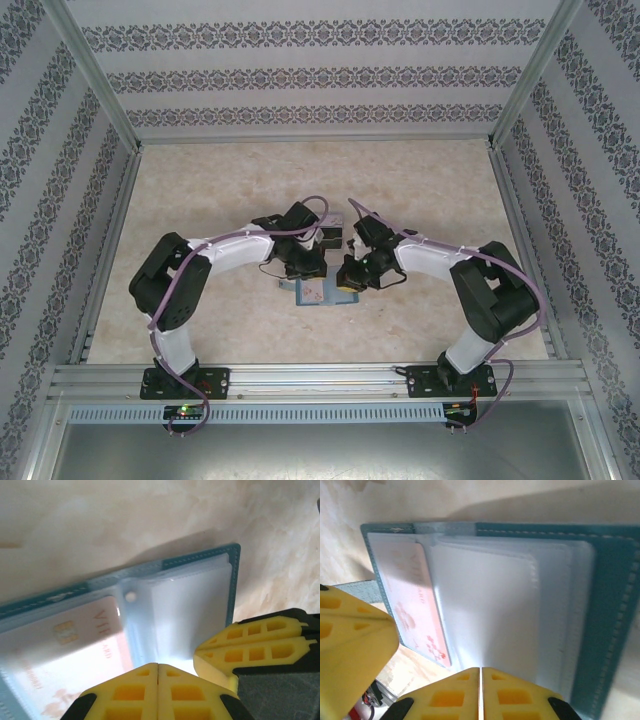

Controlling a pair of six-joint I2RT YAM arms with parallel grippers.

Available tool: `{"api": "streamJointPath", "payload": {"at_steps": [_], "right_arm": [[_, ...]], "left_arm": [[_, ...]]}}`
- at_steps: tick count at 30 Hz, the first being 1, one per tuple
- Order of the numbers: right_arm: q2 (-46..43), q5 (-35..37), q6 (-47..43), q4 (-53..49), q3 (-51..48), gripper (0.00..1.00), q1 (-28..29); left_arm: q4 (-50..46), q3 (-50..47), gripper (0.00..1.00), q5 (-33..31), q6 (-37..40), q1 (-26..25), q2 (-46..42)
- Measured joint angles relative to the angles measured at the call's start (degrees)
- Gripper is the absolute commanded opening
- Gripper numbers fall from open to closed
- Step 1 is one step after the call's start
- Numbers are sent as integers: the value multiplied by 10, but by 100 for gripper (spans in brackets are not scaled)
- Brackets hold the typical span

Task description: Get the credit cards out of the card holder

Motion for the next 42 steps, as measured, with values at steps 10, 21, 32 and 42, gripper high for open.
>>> {"api": "streamJointPath", "payload": {"at_steps": [10,21,32,42], "right_arm": [[38,-1,14,7,47,15,30],[57,-1,43,35,57,20,45],[84,-2,49,52,58,21,52],[91,-6,52,57,63,21,52]], "left_arm": [[-4,-45,5,-7,3,14,-20],[-23,-46,3,-7,19,14,-14],[-49,-37,2,-9,38,17,8],[-51,-36,2,-9,39,17,8]]}}
